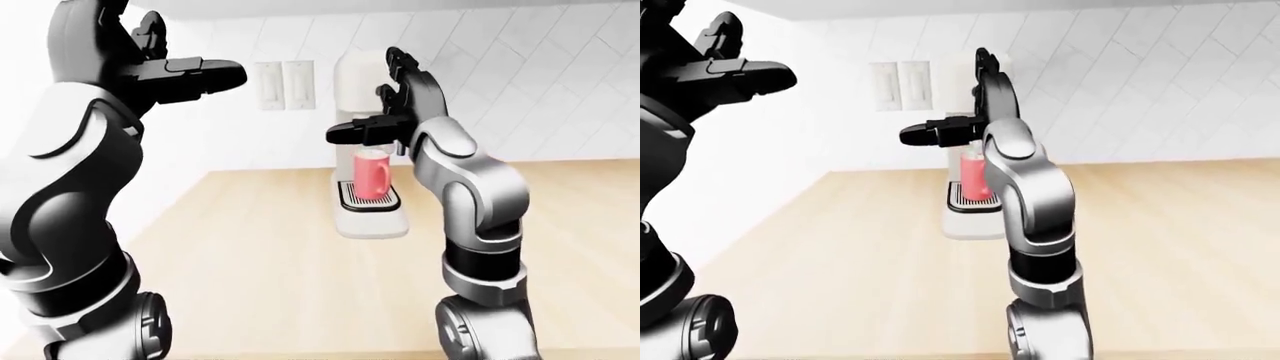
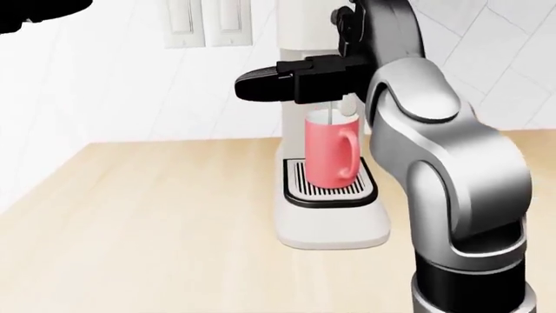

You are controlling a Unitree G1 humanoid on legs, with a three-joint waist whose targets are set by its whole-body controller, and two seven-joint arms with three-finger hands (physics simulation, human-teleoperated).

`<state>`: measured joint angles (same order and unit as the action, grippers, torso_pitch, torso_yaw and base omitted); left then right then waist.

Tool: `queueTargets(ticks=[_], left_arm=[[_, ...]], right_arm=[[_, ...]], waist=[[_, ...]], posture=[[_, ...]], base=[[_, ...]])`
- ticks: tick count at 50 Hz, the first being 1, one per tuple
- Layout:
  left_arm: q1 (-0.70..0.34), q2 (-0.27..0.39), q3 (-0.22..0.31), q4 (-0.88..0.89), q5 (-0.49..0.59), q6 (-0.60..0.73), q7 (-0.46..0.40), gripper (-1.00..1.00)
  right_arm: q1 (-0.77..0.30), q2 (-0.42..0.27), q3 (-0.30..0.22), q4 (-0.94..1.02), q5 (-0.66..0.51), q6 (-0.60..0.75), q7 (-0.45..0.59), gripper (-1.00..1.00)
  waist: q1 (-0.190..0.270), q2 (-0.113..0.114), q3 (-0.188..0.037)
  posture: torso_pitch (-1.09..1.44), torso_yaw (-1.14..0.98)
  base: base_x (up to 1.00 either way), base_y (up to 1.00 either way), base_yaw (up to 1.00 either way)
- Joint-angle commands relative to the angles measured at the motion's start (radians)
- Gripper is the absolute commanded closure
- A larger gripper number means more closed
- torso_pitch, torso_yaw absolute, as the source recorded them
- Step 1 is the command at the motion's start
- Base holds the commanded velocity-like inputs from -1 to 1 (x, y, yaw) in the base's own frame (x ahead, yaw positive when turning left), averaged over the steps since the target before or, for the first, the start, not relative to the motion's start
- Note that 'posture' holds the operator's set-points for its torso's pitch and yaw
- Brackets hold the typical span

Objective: Press the button on the coffee machine to serve coffee.

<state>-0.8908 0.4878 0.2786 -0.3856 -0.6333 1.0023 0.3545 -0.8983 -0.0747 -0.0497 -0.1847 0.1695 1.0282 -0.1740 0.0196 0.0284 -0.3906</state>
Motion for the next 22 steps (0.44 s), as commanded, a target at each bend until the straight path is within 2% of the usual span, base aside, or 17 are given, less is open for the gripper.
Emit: queueTargets(ticks=[1,22], left_arm=[[-0.034,0.011,0.011,-0.014,-0.002,-0.017,0.002,-1.0],[-0.03,0.012,0.012,-0.028,-0.015,-0.011,0.016,-1.0]], right_arm=[[-0.034,-0.007,-0.007,0.005,-0.008,-0.059,-0.001,-1.0],[-0.048,0.003,0.003,0.074,-0.013,-0.112,-0.007,-1.0]], waist=[[0.001,0.003,0.001],[0.003,0.003,0.002]], posture=[[-0.68,0.0],[-0.68,0.0]], base=[[0.0,0.0,0.0],[0.0,0.0,0.0]])
